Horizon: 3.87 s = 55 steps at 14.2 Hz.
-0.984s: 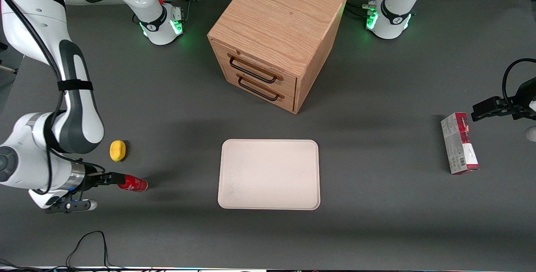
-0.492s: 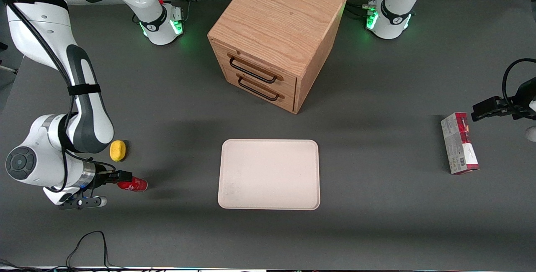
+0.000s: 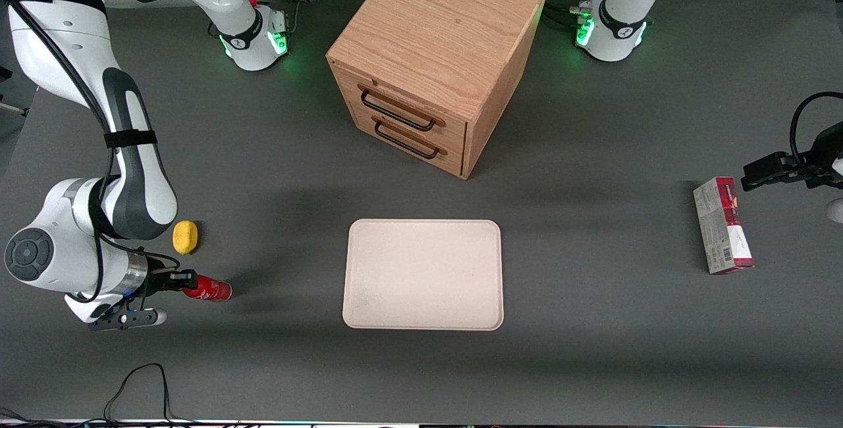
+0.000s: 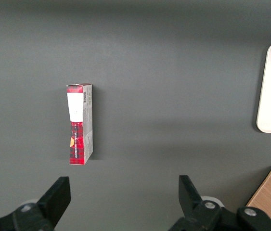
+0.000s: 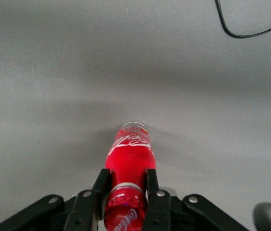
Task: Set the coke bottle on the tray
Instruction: 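Close the right gripper around the bottle's body, then lift the bottle and carry it toward the cream tray, then lower the bottle upright onto the tray and open the right gripper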
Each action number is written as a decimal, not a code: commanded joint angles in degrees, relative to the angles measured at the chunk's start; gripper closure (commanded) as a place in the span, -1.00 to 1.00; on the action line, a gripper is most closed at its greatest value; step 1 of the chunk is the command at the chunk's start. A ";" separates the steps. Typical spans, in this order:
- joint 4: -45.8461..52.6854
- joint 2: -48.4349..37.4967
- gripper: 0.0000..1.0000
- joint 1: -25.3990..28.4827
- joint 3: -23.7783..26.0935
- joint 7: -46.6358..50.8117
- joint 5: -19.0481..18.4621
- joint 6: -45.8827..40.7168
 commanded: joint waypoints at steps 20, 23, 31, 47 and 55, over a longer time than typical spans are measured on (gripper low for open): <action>26.80 -10.60 0.71 8.33 3.09 -0.69 -0.12 -35.16; 27.06 -8.92 0.71 18.09 3.17 1.50 -4.33 -32.24; 27.06 -5.25 0.71 27.00 3.17 3.89 -4.52 -27.50; 25.92 15.33 0.64 26.47 1.07 3.89 -4.61 -3.50; 26.01 10.52 -1.00 26.47 1.07 4.33 -4.34 -6.99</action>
